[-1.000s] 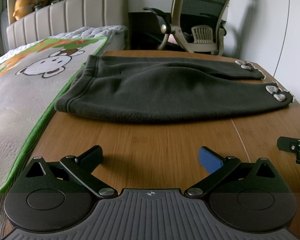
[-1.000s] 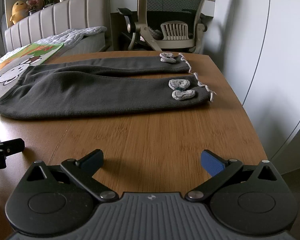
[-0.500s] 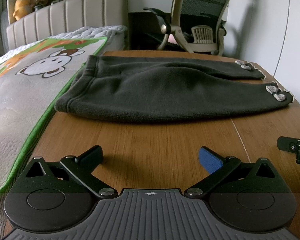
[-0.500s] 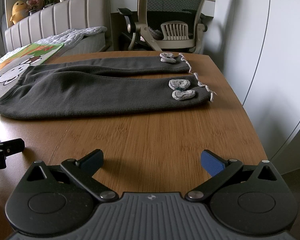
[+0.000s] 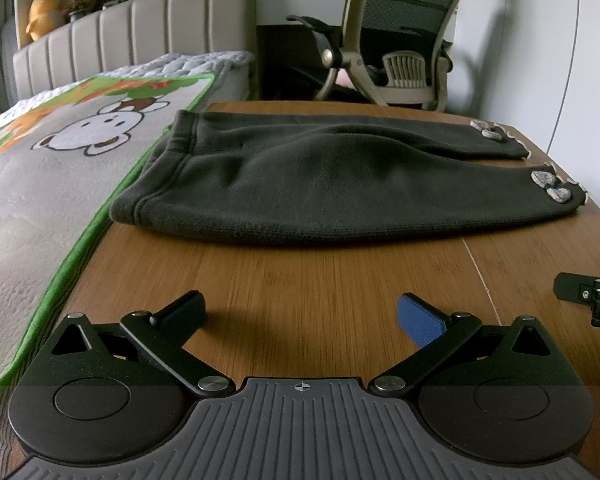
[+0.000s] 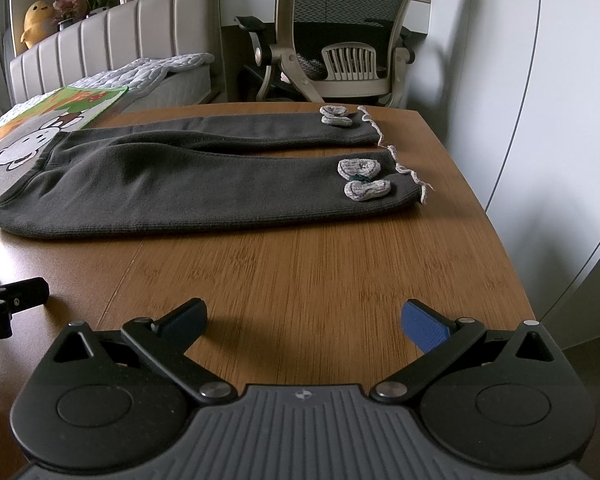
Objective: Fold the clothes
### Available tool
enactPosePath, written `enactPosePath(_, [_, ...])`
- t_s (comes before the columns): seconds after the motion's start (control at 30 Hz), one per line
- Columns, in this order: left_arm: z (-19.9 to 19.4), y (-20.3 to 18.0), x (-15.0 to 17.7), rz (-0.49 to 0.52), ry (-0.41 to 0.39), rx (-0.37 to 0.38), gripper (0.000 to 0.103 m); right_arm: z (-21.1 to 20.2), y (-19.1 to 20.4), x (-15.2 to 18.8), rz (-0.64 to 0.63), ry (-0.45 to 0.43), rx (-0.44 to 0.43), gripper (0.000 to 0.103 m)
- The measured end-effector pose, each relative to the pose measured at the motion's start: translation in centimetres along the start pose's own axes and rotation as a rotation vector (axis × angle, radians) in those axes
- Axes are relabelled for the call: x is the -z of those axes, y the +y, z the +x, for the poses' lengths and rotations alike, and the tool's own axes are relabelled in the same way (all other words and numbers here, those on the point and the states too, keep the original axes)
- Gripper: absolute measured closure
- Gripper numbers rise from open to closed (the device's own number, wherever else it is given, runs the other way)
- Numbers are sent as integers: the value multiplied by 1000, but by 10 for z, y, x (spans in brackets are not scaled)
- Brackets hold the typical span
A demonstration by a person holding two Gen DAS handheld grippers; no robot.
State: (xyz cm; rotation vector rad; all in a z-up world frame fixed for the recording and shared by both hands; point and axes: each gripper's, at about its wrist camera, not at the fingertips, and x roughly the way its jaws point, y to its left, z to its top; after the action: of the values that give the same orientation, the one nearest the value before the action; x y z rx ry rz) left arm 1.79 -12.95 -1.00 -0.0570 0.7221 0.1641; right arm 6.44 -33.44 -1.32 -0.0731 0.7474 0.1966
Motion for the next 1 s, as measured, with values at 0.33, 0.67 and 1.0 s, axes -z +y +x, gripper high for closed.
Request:
enactPosePath(0.33, [-1, 0, 0, -1, 0, -1, 0, 0, 0, 0, 0, -1, 0, 0])
enactPosePath(0.67, [-1, 1, 1, 0, -1, 0, 0, 0, 0, 0, 0, -1, -3, 0])
enactPosePath(1.0, [-2, 1, 2, -1, -1, -3, 0, 0, -2, 0, 0, -1, -3, 0])
